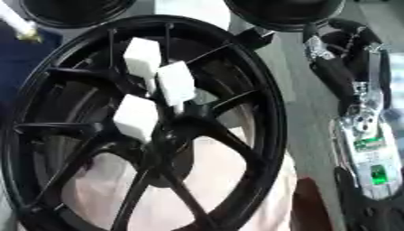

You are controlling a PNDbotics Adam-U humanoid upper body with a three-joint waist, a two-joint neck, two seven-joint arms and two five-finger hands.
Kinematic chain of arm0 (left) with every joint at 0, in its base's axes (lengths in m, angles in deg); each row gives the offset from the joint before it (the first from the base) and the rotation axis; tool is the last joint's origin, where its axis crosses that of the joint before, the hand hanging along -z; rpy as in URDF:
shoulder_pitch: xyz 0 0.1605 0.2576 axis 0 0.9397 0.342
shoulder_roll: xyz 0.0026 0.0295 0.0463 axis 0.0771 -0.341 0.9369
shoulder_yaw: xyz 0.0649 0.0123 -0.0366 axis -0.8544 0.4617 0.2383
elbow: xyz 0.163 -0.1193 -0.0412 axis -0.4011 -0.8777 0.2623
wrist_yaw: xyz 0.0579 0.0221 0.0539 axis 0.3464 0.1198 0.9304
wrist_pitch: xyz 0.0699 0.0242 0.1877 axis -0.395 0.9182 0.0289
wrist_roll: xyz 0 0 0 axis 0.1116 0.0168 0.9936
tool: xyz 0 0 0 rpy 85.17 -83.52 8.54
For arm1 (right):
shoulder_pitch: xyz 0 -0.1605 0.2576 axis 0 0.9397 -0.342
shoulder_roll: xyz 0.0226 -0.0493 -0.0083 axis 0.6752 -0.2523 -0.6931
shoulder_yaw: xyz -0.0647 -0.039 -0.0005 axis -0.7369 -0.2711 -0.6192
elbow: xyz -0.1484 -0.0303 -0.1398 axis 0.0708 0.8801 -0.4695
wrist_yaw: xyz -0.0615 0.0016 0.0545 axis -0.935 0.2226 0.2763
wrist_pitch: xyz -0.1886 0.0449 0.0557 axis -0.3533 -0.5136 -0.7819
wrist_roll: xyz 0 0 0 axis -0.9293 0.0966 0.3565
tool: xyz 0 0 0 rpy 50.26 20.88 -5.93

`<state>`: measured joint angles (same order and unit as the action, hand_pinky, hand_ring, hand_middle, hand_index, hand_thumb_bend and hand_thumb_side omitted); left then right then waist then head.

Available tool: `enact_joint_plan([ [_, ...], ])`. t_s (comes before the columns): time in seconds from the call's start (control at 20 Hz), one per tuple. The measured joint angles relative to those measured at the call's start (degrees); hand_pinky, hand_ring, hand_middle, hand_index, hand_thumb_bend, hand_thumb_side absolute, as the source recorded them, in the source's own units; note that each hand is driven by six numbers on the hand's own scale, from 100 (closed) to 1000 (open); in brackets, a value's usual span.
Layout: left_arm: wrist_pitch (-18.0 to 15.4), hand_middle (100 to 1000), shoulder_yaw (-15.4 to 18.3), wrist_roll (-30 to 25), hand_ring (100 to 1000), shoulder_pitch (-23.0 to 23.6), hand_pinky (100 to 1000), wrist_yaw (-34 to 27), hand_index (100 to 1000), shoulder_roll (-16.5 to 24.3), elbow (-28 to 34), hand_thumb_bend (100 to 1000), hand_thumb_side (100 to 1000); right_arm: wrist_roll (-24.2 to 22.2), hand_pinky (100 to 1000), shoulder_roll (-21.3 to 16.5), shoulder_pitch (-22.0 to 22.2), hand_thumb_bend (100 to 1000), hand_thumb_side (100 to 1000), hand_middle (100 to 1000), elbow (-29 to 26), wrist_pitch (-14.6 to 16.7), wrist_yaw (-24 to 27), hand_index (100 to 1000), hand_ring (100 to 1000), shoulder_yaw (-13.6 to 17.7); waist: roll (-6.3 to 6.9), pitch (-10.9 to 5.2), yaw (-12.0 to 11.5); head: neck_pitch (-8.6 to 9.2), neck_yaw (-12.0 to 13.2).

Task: Pull the pin out of the wheel hub.

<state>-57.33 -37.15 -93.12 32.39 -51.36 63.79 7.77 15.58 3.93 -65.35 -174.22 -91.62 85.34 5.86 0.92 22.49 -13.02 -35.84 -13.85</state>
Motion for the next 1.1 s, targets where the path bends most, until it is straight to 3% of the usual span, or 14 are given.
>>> enact_joint_plan([
  [0.05,0.1,186,1.5,0.9,293,0.8,536,0.0,331,0.6,-1.4,100,227,0.1,802,0.0,0.1,411,274,528,0.0,0.0,0.0,690,729,0.2,0.00,-0.01,0.0,-0.11,-0.2],
  [0.1,-0.1,234,3.0,1.9,342,1.4,569,-0.2,386,1.0,-2.7,100,206,0.2,803,-0.1,0.1,411,274,529,0.0,0.0,0.0,691,729,0.3,0.02,-0.01,0.1,-0.14,-0.4],
  [0.25,0.1,234,7.8,4.8,342,4.9,569,0.0,386,2.1,-6.5,100,206,0.9,803,-0.4,0.2,411,274,529,-0.1,0.1,0.0,691,729,0.9,-0.18,-0.01,-1.0,-0.07,-1.2],
  [0.35,0.3,234,11.1,6.8,342,8.0,569,1.0,386,2.6,-9.2,100,206,1.1,803,-0.4,0.2,411,274,529,-0.3,0.1,0.0,691,729,0.9,-0.25,-0.01,-0.4,-0.06,-1.2],
  [0.45,-0.4,300,14.1,8.7,400,11.1,610,1.6,459,2.6,-10.5,100,200,1.1,803,-0.4,0.2,409,275,529,-0.4,0.1,0.0,691,729,0.9,-0.20,-0.01,0.2,0.04,-1.0],
  [0.6,-0.6,316,17.9,11.8,412,15.8,617,0.8,476,1.3,-13.2,100,250,1.2,803,-0.4,0.2,408,275,529,-0.4,0.0,0.0,691,729,1.0,-1.63,-0.01,-0.3,0.81,-0.7],
  [0.7,-1.3,332,18.7,13.8,424,19.3,623,-0.5,494,-1.5,-15.3,100,283,1.3,803,-0.3,0.2,407,275,529,-0.4,0.0,0.0,691,729,1.0,-2.30,-0.02,-0.2,1.21,-0.4],
  [0.85,-3.6,352,18.6,16.8,442,24.1,632,-2.0,513,-6.1,-16.0,100,283,1.2,803,-0.2,0.2,408,275,529,-0.4,0.0,0.0,691,729,1.0,-1.74,-0.10,0.1,1.27,-0.3],
  [1.05,-6.5,404,16.7,20.7,480,29.7,654,-1.4,564,-9.2,-15.5,100,319,1.0,803,0.1,0.2,408,276,529,-0.4,0.1,0.0,691,729,0.9,-1.76,-0.19,1.0,1.30,0.5],
  [1.1,-6.9,494,16.1,21.7,553,30.4,695,-1.0,654,-9.7,-15.2,100,414,1.0,803,0.1,0.2,407,276,529,-0.4,0.1,0.0,691,729,0.8,-1.74,-0.19,1.1,1.40,0.6],
])
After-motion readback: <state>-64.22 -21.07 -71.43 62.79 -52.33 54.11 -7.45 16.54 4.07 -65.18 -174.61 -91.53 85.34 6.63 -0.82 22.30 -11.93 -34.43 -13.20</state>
